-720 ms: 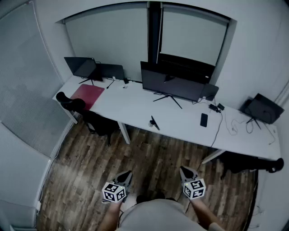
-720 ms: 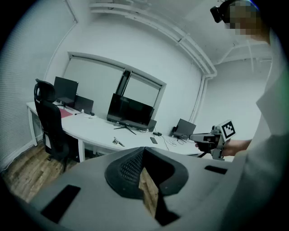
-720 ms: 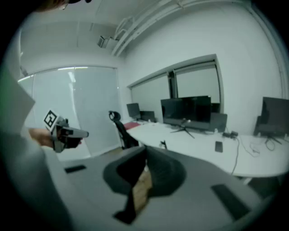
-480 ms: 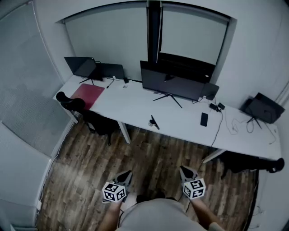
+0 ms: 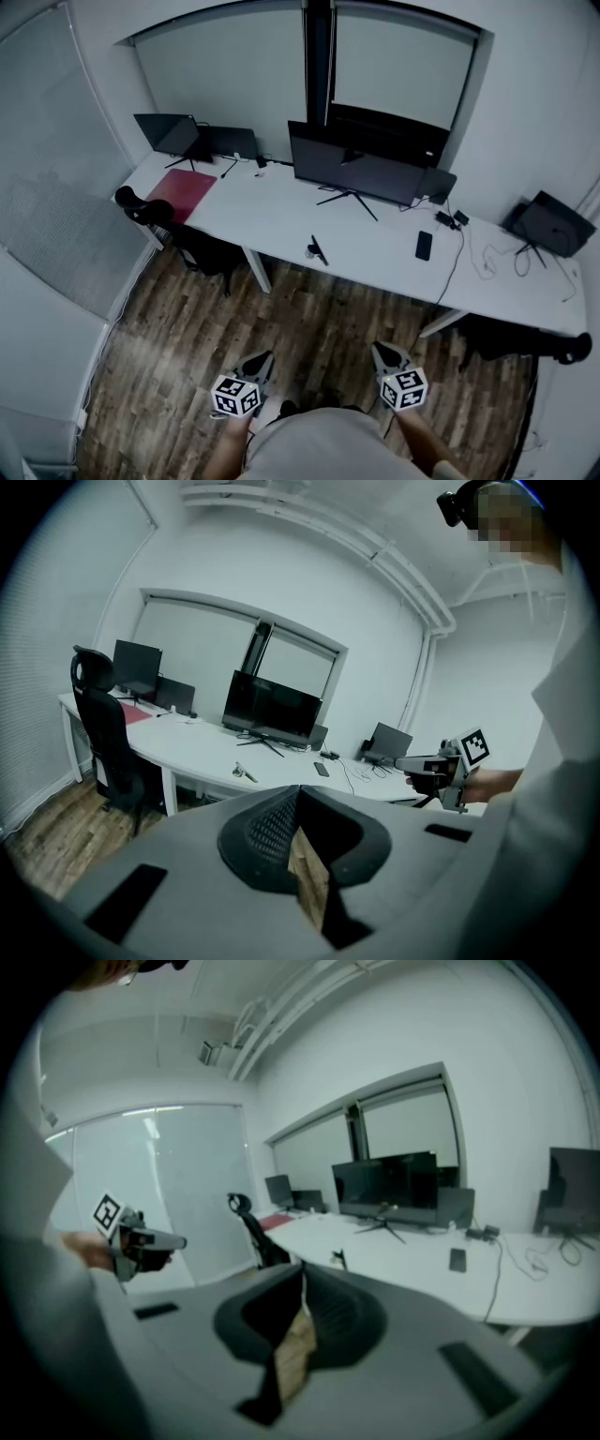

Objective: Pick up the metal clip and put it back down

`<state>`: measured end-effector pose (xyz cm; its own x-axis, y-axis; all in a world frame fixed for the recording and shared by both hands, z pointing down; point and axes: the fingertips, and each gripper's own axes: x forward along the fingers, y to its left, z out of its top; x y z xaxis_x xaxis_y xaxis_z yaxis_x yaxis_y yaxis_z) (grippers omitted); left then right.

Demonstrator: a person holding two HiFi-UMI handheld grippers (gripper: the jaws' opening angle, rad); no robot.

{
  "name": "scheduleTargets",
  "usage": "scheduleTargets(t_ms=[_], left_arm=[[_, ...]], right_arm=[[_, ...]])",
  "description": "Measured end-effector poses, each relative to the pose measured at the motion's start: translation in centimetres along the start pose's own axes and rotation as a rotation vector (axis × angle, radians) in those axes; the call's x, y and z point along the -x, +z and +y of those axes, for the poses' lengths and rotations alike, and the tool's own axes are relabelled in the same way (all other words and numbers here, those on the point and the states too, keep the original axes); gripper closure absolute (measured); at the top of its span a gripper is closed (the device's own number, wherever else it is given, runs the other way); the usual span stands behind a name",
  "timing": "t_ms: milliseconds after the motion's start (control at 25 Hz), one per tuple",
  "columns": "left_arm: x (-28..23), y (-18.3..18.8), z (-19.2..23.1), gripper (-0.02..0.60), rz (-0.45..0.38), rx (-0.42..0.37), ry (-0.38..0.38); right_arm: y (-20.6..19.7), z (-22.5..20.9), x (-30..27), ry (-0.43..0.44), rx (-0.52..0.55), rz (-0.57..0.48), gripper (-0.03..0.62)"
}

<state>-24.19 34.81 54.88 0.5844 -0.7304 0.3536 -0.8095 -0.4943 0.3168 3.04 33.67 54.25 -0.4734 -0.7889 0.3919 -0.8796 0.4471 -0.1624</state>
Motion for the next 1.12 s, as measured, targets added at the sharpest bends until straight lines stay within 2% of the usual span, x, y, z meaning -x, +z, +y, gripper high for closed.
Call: scheduleTargets(t_ms=[280, 640, 1120], left_arm=[[-1.4, 0.5, -1.6, 0.549, -0.013, 0.000, 0.034], [-2.7, 0.1, -3.0, 0.549, -0.027, 0.002, 0.069], [-6.1, 2.4, 0.3, 0.549, -0.020, 0.005, 0.036]], right_arm=[[-0.5, -2.9, 0.3, 0.022, -0.005, 0.022, 0.560], [-1.0, -4.5, 0.0, 0.088, 0.016, 0.051, 0.560], [0.8, -4.8, -4.5, 0.081, 0.028, 0.080, 0.560]])
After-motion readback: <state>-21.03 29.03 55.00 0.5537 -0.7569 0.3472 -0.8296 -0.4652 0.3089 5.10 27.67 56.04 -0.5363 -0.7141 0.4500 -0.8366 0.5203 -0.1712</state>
